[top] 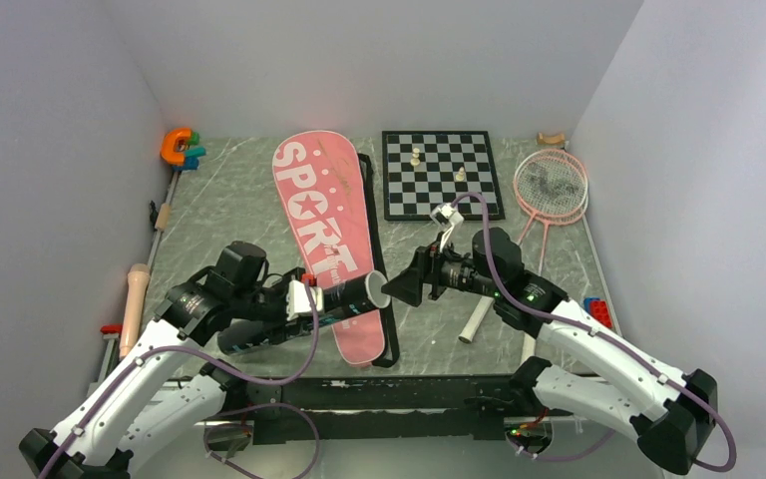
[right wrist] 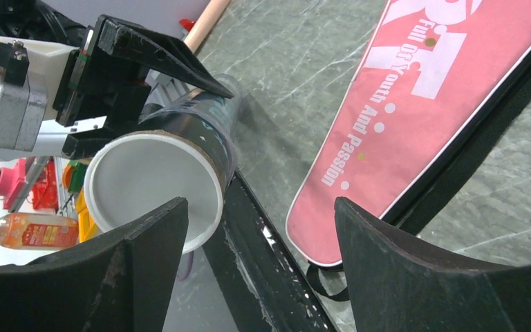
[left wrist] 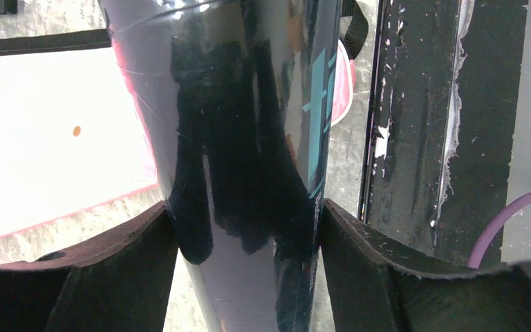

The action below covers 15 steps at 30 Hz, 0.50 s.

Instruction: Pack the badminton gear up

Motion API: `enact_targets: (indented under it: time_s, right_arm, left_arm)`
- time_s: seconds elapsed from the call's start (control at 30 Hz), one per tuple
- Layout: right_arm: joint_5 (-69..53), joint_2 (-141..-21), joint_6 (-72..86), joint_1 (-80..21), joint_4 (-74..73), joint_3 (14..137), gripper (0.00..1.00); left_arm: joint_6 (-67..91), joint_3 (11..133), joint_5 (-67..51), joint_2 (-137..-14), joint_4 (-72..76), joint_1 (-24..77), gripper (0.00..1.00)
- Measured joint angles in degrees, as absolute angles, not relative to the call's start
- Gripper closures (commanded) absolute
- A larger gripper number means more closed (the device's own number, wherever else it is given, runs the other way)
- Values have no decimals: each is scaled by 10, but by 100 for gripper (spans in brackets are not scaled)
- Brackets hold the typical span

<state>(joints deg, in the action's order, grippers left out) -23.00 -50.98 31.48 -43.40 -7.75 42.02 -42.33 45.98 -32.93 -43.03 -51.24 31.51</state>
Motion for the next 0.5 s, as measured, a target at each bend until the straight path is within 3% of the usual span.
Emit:
enact_targets:
  time_s: [0.5]
  right_arm:
    - [-201, -542, 322, -455, -26, 421, 25]
  left_arm:
    - [-421, 460, -320, -430, -530, 315, 71]
